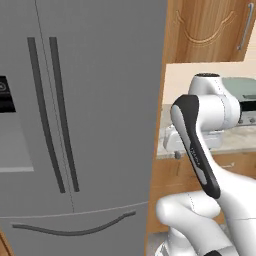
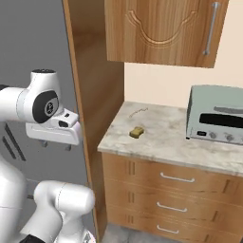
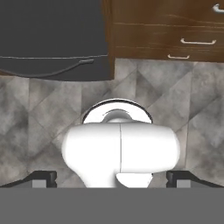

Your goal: Place the sponge inside the microwave to prepare for sanitizing.

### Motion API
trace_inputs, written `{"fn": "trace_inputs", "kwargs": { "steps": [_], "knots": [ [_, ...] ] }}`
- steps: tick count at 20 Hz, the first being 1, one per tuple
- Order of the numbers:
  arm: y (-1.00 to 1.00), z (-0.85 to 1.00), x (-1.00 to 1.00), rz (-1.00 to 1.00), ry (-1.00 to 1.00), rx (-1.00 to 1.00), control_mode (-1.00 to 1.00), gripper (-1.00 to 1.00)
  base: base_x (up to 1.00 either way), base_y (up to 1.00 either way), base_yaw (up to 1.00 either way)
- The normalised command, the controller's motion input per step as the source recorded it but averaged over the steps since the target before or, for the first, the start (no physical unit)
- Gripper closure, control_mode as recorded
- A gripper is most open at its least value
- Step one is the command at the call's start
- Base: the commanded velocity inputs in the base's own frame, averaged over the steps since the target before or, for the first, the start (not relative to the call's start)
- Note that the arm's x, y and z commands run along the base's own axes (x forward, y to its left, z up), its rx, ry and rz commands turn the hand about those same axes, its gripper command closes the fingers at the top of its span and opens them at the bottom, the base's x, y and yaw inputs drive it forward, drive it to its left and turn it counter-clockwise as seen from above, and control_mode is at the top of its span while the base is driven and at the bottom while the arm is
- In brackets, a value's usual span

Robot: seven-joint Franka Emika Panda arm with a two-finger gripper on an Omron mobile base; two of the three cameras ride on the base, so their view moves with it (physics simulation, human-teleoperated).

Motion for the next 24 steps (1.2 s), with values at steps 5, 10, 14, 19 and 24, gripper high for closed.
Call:
{"fn": "trace_inputs", "kwargs": {
  "steps": [5,10,14,19,24],
  "knots": [
    [0.0,0.0,0.0,0.0,0.0,0.0,1.0,-1.0,0.21,-0.49,0.01],
    [0.0,0.0,0.0,0.0,0.0,0.0,1.0,-1.0,0.26,-0.4,0.0],
    [0.0,0.0,0.0,0.0,0.0,0.0,1.0,-1.0,0.35,-0.41,0.0],
    [0.0,0.0,0.0,0.0,0.0,0.0,1.0,-1.0,0.5,-0.37,0.0],
    [0.0,0.0,0.0,0.0,0.0,0.0,1.0,-1.0,0.48,-0.42,0.02]
  ]
}}
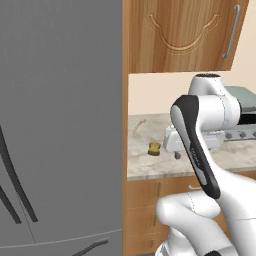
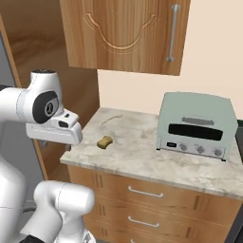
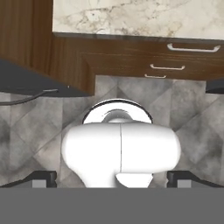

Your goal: Place the sponge inside the microwave to prepare for sanitizing.

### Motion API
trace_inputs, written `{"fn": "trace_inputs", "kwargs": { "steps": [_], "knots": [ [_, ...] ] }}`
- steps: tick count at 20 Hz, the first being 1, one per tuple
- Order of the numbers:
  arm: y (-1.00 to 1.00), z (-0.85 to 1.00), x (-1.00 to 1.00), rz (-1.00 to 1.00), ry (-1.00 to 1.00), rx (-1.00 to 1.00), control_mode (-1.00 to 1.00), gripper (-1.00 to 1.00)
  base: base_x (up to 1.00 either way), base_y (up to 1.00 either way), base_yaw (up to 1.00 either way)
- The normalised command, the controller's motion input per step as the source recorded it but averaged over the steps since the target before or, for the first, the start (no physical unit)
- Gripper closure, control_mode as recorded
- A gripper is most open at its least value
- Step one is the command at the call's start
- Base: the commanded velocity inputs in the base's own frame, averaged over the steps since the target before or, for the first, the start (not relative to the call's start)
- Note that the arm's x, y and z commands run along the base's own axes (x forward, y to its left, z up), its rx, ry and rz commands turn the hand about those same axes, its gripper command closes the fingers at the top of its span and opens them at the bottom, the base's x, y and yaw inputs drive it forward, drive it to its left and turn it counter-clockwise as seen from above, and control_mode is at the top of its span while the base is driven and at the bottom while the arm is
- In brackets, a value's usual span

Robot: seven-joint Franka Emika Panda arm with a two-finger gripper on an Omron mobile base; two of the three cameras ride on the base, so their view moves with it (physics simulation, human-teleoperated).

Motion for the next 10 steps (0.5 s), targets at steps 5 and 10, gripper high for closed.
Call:
{"fn": "trace_inputs", "kwargs": {
  "steps": [5,10],
  "knots": [
    [0.0,0.0,0.0,0.0,0.0,0.0,1.0,-1.0,0.27,-0.37,0.0],
    [0.0,0.0,0.0,0.0,0.0,0.0,1.0,-1.0,0.29,-0.19,0.0]
  ]
}}
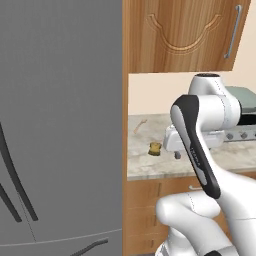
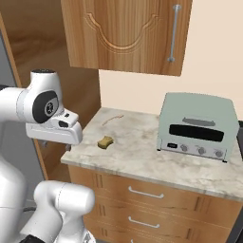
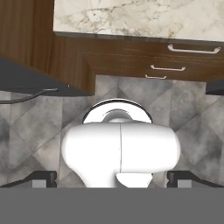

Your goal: Place the sponge inside the microwave to prepare for sanitizing.

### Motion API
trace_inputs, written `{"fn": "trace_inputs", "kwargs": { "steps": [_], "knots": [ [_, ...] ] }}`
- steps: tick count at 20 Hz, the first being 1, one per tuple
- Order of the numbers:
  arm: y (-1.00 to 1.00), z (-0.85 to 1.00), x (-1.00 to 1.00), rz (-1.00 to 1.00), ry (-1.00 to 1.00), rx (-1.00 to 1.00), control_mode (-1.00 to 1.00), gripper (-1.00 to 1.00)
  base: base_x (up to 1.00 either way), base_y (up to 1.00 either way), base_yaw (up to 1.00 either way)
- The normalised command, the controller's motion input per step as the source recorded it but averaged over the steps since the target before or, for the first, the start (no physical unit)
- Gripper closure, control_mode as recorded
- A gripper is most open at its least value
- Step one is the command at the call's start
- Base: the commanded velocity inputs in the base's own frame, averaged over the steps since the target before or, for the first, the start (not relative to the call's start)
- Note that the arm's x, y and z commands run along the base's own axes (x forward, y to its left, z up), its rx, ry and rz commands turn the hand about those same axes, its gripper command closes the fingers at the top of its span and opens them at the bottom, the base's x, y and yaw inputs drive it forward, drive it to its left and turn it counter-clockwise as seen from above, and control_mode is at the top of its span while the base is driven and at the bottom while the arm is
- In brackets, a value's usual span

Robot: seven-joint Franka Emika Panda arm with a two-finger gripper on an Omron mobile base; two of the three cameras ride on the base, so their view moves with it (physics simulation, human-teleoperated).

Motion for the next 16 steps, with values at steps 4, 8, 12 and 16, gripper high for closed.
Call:
{"fn": "trace_inputs", "kwargs": {
  "steps": [4,8,12,16],
  "knots": [
    [0.0,0.0,0.0,0.0,0.0,0.0,1.0,-1.0,0.0,0.0,0.0],
    [0.0,0.0,0.0,0.0,0.0,0.0,1.0,-1.0,0.0,-0.01,0.0],
    [-0.06,0.0,0.11,-0.12,0.0,0.0,-1.0,-1.0,0.0,0.0,0.0],
    [-0.21,0.0,0.38,-0.24,-0.06,0.0,-1.0,-1.0,0.0,0.0,0.0]
  ]
}}
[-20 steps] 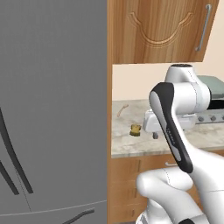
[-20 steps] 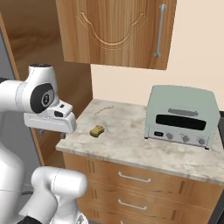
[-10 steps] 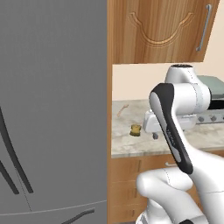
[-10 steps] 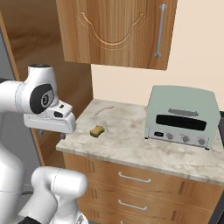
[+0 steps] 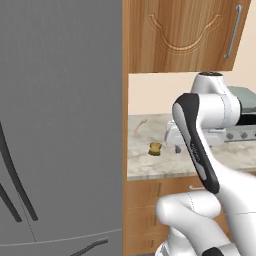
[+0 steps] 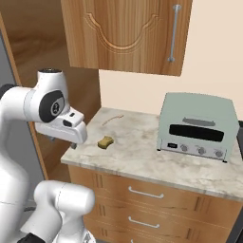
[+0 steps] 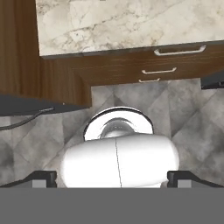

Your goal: Place the sponge inside the microwave to prepare for sanitizing.

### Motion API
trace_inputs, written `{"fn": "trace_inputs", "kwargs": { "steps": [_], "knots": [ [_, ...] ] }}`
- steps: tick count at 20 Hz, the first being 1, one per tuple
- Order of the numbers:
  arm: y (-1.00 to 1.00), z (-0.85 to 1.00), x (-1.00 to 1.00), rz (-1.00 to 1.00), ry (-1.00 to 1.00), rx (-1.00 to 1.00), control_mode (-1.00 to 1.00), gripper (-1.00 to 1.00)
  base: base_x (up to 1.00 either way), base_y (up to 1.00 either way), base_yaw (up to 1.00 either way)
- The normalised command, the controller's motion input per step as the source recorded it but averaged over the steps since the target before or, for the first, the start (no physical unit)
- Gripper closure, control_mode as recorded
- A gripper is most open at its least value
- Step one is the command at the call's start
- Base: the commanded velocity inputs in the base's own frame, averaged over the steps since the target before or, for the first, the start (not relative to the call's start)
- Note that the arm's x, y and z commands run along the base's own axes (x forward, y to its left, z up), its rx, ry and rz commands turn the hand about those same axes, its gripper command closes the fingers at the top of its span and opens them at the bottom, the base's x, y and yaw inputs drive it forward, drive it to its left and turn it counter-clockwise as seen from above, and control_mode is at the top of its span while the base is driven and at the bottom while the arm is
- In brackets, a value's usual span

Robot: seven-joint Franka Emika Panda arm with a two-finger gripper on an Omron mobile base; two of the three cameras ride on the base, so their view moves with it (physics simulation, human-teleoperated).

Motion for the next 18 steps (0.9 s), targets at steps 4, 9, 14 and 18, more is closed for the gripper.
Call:
{"fn": "trace_inputs", "kwargs": {
  "steps": [4,9,14,18],
  "knots": [
    [-0.01,0.0,0.45,-0.16,0.0,0.0,-1.0,-1.0,0.0,0.0,0.0],
    [-0.01,-0.01,0.49,-0.03,-0.01,0.0,-1.0,-1.0,0.0,0.0,0.0],
    [-0.03,-0.25,0.56,0.0,-0.1,0.02,-1.0,-1.0,0.0,0.0,0.0],
    [0.0,-0.28,0.59,0.0,-0.05,0.0,-1.0,-1.0,0.0,0.0,0.0]
  ]
}}
